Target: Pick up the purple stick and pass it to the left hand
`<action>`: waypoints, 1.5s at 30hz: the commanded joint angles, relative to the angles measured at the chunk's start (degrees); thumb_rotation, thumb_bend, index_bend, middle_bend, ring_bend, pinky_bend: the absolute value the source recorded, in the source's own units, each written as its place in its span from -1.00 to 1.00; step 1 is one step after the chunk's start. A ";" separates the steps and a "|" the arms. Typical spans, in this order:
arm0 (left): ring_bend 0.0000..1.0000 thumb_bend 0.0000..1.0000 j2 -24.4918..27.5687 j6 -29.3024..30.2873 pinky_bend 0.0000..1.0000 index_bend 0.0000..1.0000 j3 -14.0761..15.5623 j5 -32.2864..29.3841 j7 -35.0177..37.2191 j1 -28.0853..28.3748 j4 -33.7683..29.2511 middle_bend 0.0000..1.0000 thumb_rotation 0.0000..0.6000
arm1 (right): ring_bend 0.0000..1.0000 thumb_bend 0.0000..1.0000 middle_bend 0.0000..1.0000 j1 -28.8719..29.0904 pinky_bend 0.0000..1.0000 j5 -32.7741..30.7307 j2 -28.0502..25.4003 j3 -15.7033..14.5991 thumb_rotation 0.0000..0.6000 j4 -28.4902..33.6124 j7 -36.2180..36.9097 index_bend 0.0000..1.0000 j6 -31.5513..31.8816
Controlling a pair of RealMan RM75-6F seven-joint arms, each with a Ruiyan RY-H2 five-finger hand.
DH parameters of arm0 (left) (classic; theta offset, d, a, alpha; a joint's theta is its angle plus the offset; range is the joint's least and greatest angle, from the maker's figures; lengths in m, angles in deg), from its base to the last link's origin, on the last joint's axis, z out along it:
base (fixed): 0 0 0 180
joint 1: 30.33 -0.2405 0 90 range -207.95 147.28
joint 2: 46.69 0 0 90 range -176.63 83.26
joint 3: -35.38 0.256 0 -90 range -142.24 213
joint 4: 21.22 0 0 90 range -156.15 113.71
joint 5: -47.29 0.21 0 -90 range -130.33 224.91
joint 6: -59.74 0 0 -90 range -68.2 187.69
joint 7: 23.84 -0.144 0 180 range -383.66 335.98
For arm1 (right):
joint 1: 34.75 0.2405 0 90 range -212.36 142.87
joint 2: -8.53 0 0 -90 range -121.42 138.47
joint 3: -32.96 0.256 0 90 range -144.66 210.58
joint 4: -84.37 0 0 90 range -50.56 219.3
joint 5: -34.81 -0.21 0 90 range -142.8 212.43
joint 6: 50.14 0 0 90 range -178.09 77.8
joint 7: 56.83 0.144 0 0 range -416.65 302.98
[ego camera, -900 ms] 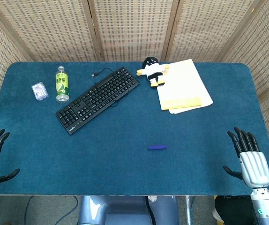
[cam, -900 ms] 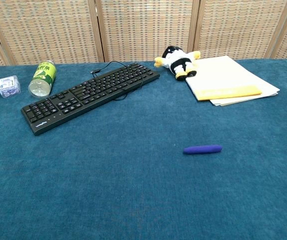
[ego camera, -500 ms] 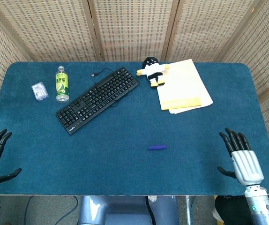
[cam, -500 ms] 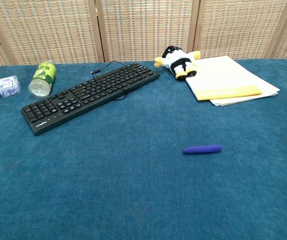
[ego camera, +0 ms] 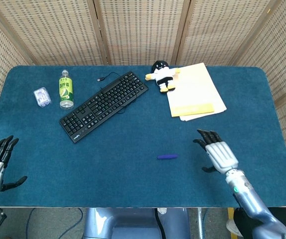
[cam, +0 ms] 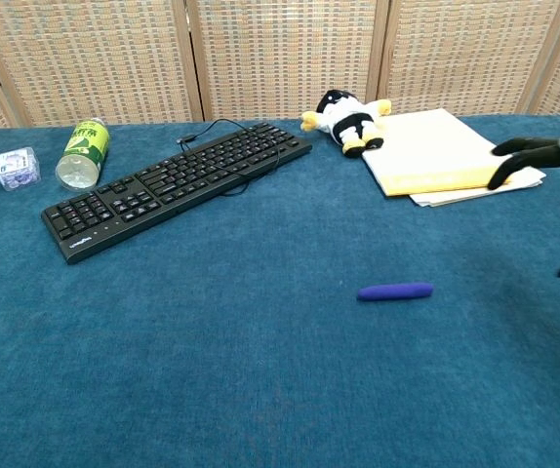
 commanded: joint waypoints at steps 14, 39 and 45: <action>-1.00 -1.00 -1.00 -2.41 -1.00 -1.00 -0.77 -2.49 -2.26 1.52 -0.05 -1.00 1.00 | -1.00 -0.20 -1.00 12.22 -1.00 -17.88 15.99 1.40 1.00 -7.34 -9.88 -0.16 -3.69; -1.00 -1.00 -0.79 -2.31 -1.00 -1.00 -0.68 -2.75 -1.56 1.69 0.07 -1.00 1.00 | -1.00 -0.05 -1.00 15.73 -1.00 -23.26 24.04 -1.17 1.00 -16.00 -12.63 -0.08 -1.79; -1.00 -1.00 -0.75 -2.59 -1.00 -1.00 -0.67 -2.99 -1.62 1.84 -0.02 -1.00 1.00 | -1.00 -0.02 -1.00 15.99 -1.00 -23.70 24.54 -1.28 1.00 -16.82 -12.39 -0.04 -1.75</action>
